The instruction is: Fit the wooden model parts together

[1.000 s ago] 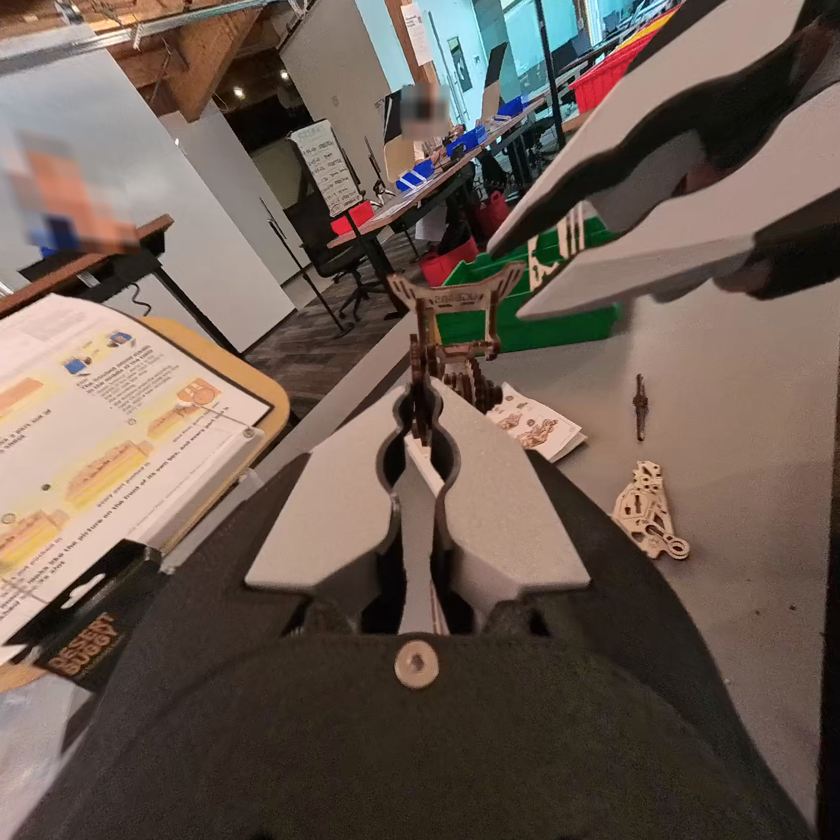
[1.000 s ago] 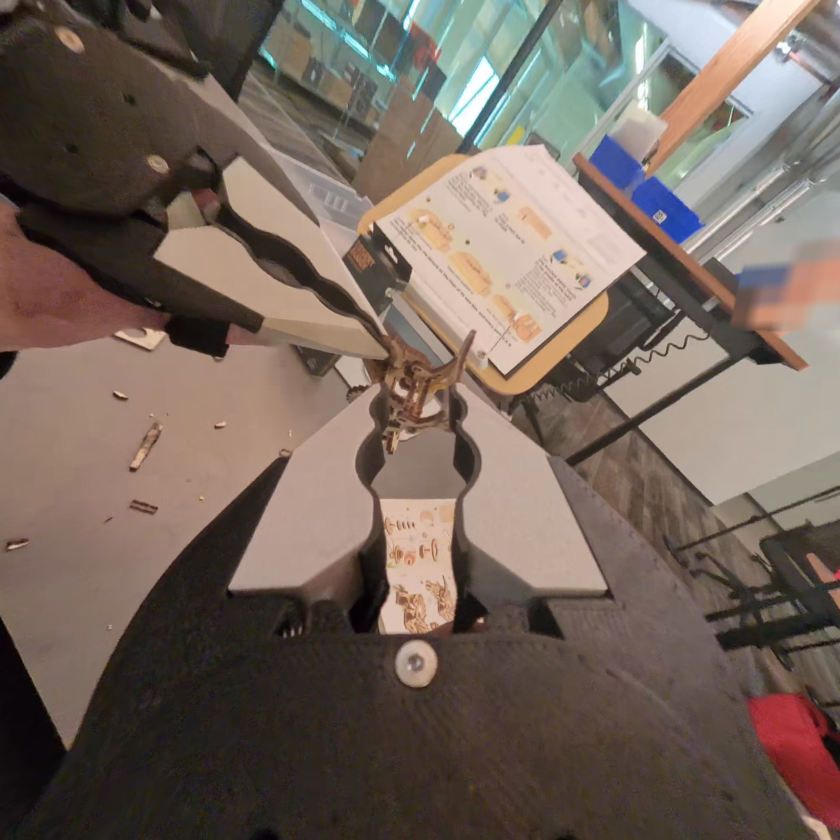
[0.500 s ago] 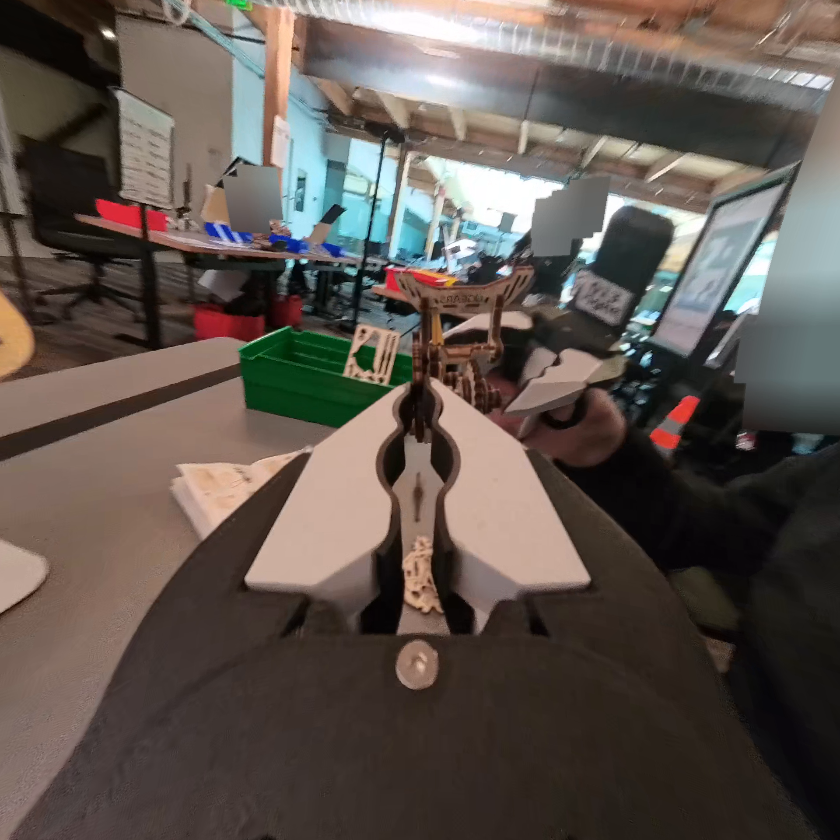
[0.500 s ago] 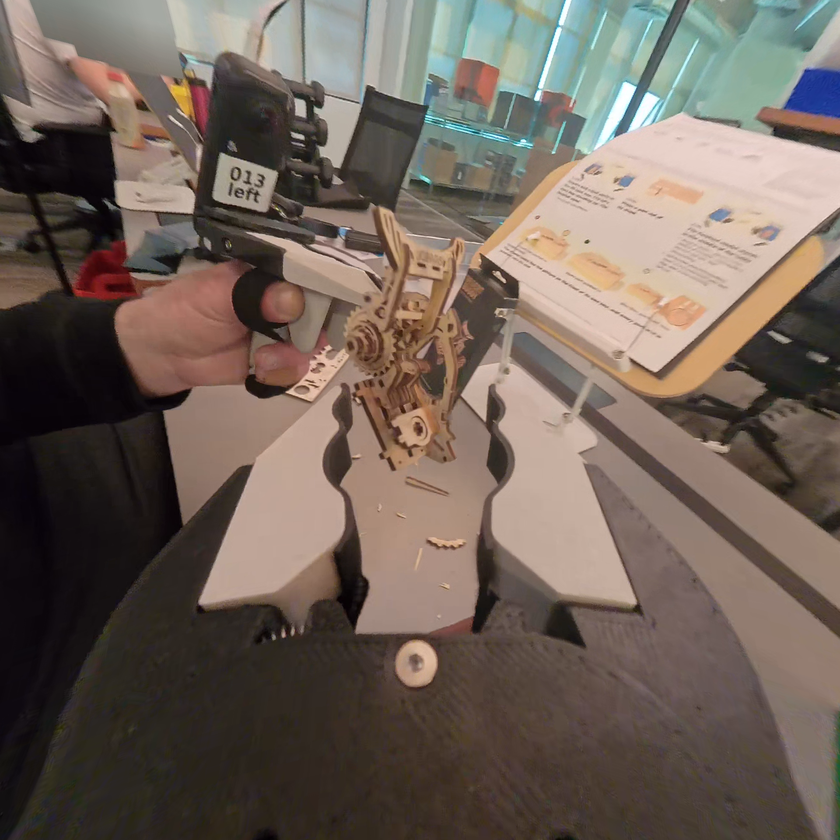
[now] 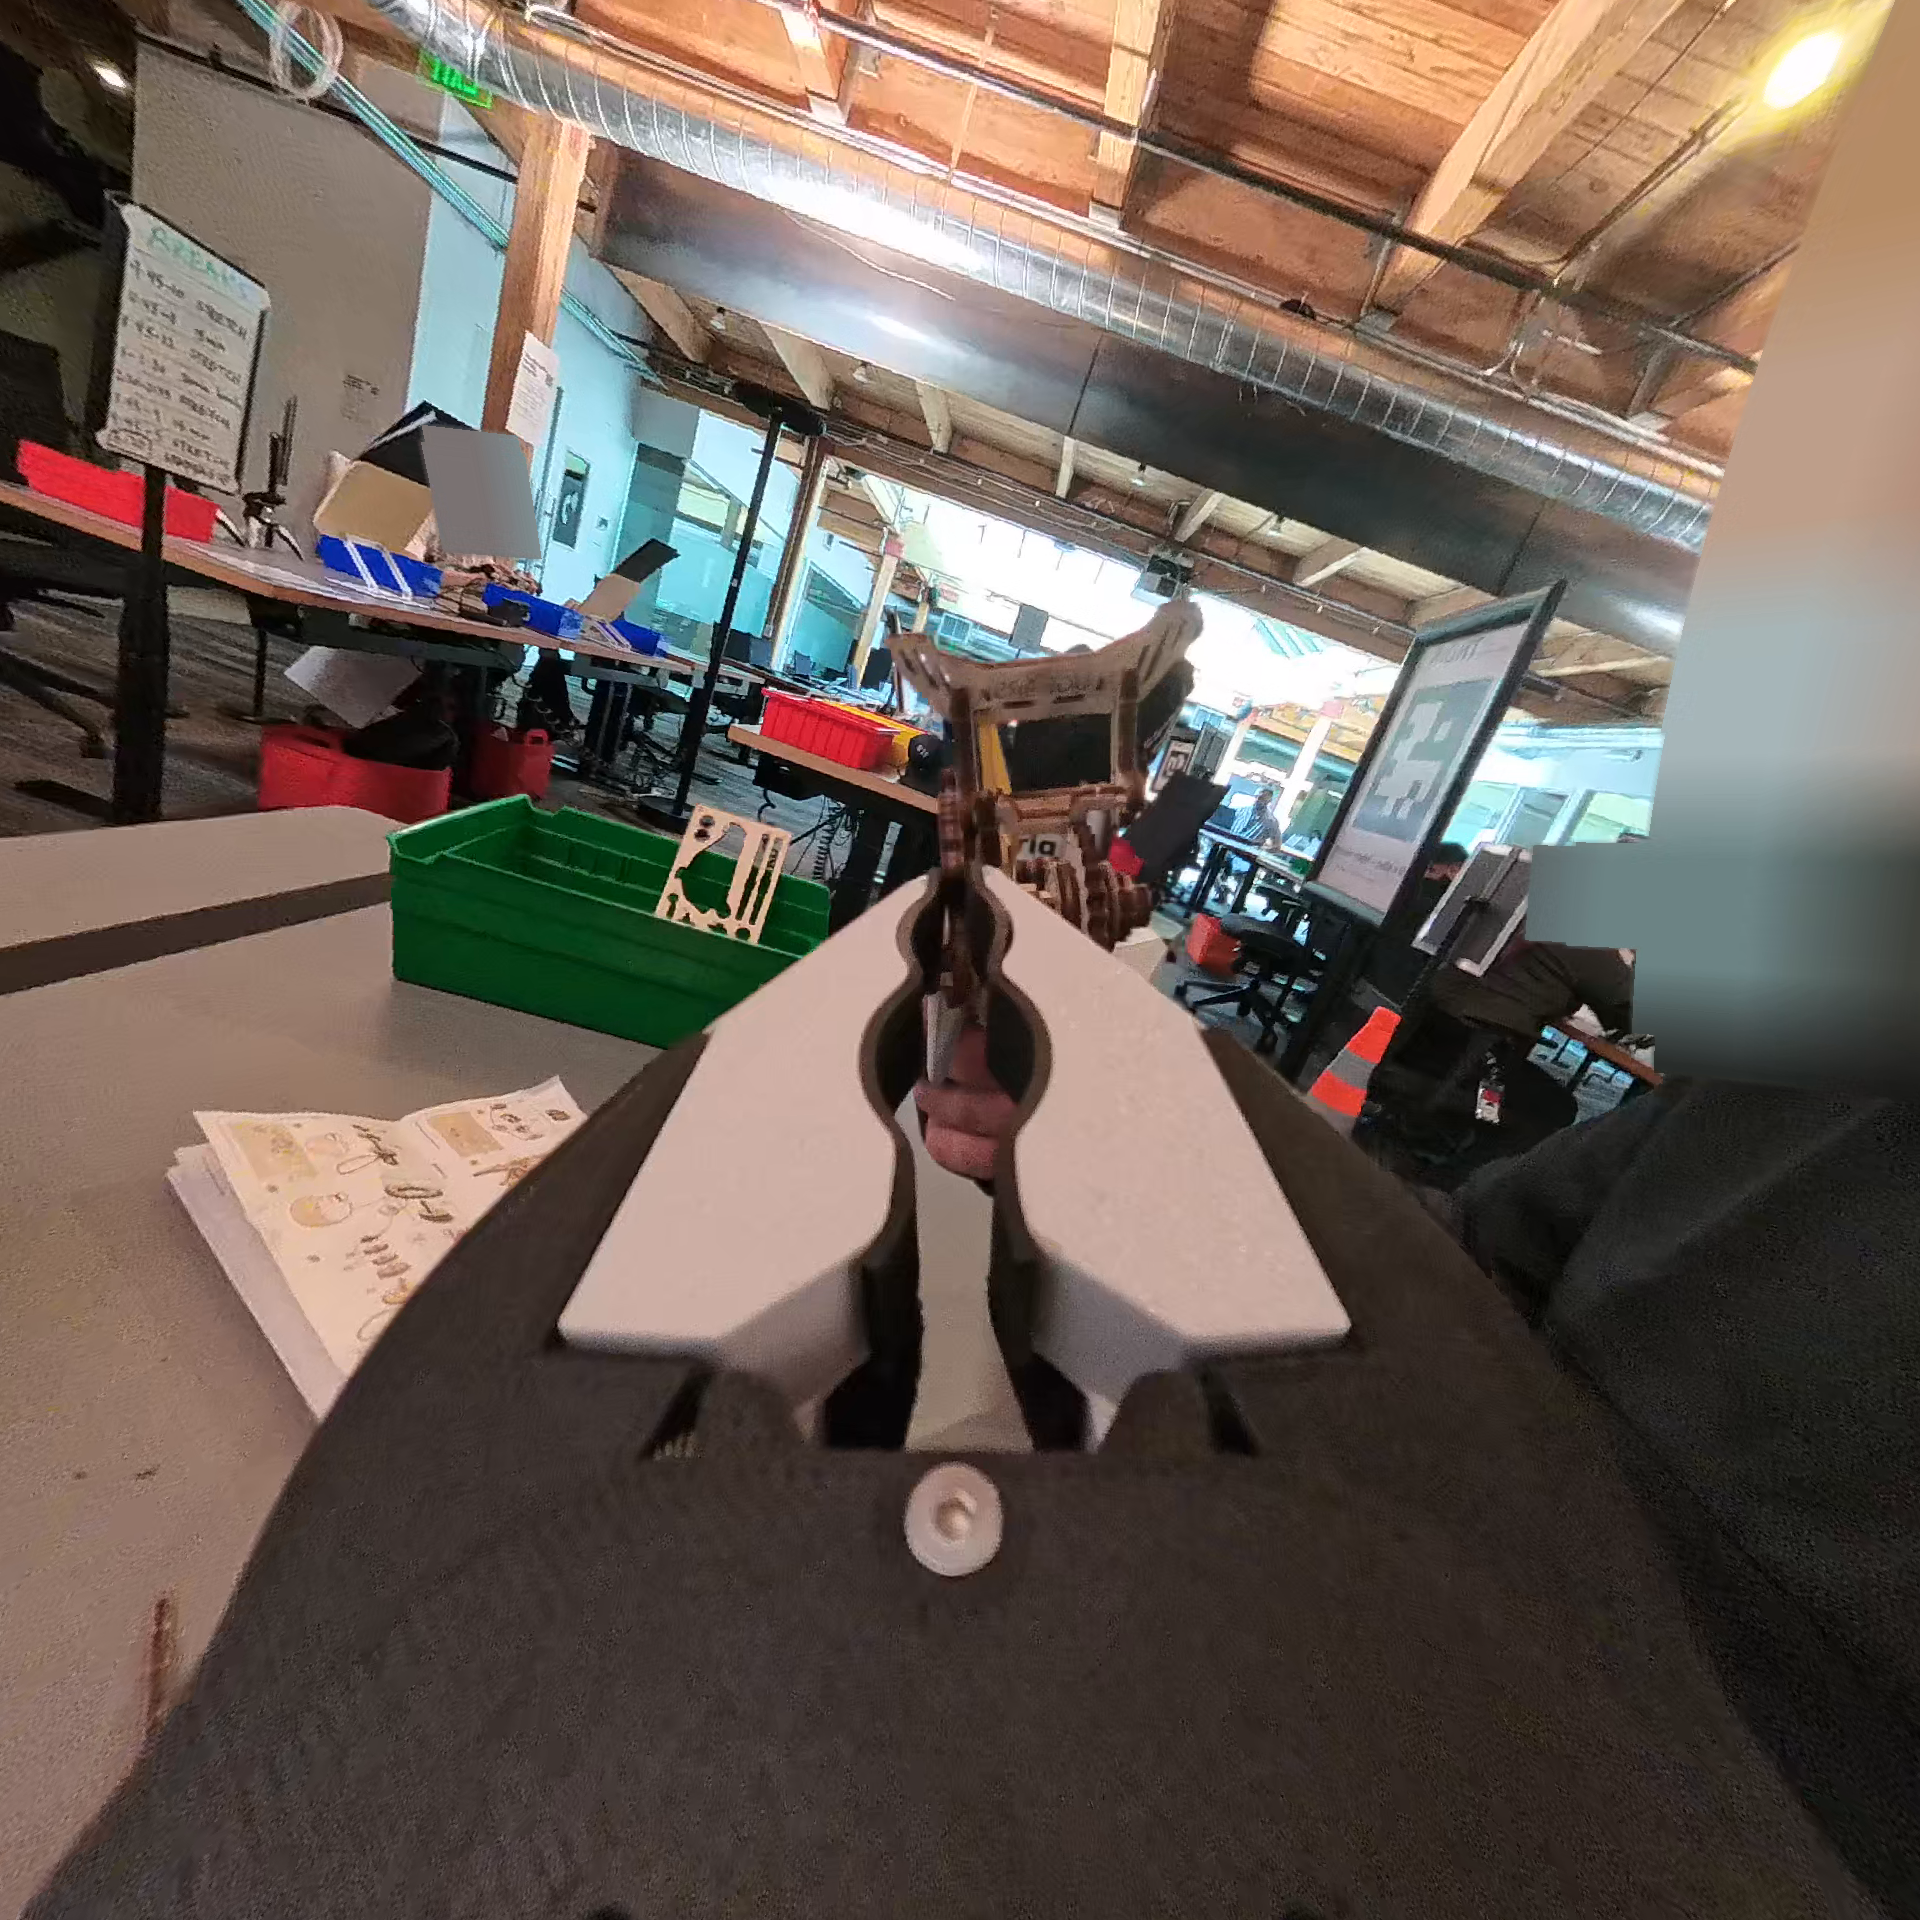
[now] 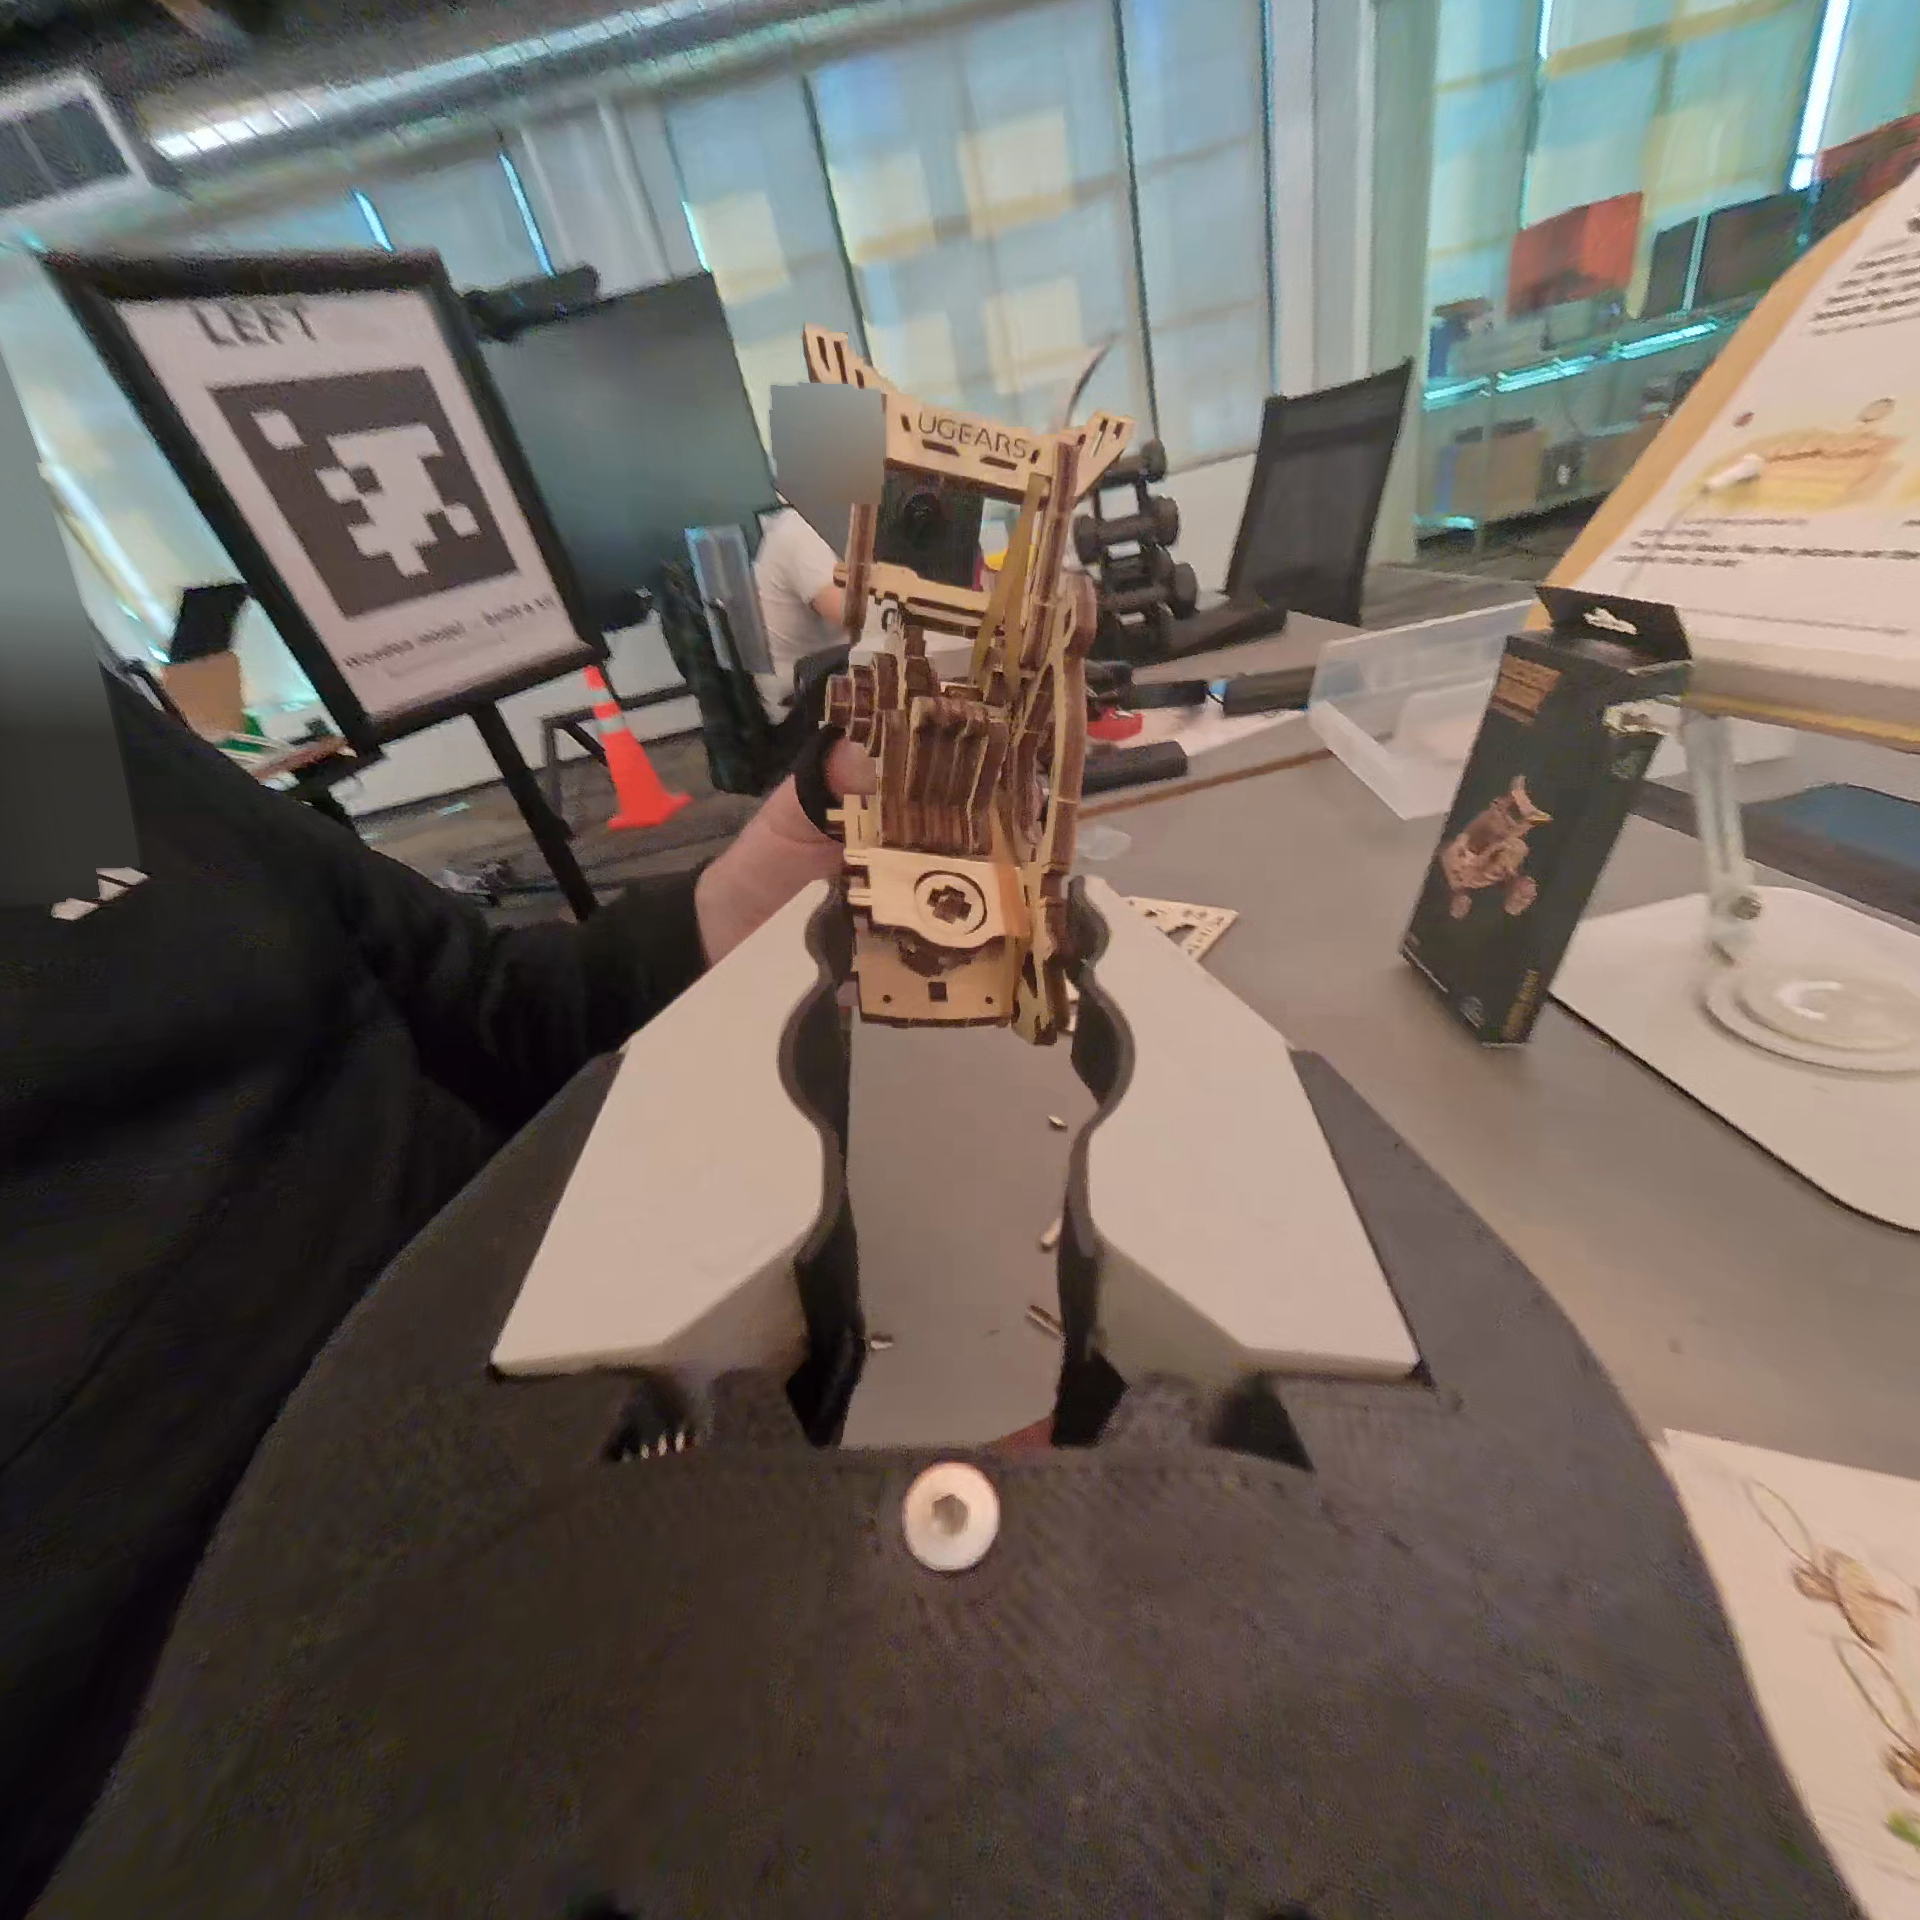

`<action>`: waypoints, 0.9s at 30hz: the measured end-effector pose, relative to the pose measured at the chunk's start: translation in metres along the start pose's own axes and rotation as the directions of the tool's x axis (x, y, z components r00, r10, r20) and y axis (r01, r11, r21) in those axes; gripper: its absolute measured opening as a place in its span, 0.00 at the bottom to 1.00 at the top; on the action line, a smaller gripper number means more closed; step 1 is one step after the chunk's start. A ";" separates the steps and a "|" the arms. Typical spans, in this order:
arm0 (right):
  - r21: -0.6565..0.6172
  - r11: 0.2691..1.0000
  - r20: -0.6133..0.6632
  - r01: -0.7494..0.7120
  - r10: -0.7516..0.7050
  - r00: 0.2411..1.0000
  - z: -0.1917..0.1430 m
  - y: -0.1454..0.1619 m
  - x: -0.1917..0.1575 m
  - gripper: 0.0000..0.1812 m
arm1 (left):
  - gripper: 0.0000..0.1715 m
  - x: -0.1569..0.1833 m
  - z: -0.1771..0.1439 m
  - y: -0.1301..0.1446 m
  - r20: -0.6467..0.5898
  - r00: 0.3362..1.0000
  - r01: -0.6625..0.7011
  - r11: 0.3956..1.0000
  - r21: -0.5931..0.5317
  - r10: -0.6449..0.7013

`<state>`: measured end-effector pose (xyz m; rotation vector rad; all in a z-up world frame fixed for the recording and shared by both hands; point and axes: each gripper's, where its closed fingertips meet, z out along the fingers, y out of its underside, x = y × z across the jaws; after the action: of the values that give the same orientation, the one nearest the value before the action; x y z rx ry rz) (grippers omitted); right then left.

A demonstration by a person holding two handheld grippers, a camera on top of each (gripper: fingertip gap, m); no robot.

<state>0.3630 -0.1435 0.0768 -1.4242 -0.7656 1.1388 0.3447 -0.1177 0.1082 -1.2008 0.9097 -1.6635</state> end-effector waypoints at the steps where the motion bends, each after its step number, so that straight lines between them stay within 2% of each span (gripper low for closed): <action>1: 0.027 1.000 0.028 -0.004 0.003 1.000 -0.001 -0.003 -0.003 0.21 | 0.01 0.004 0.001 -0.002 -0.003 1.000 -0.016 1.000 -0.003 0.016; 8: 0.153 0.985 0.180 -0.083 0.055 0.982 -0.001 -0.013 -0.007 0.21 | 0.06 0.014 -0.006 -0.010 0.026 0.995 -0.100 0.995 -0.026 0.100; 15: 0.161 0.981 0.241 -0.107 0.066 0.968 0.011 -0.011 -0.009 0.21 | 0.08 0.009 -0.018 -0.011 0.071 0.988 -0.137 0.990 -0.042 0.140; 27: 0.173 0.982 0.356 -0.070 0.004 0.935 0.021 -0.011 -0.015 0.21 | 0.08 0.018 -0.031 -0.019 0.127 0.935 -0.321 0.941 -0.104 0.332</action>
<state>0.3396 -0.1483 0.0925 -1.0951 -0.8609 1.4809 0.3079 -0.1257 0.1233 -1.1353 1.0331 -1.2699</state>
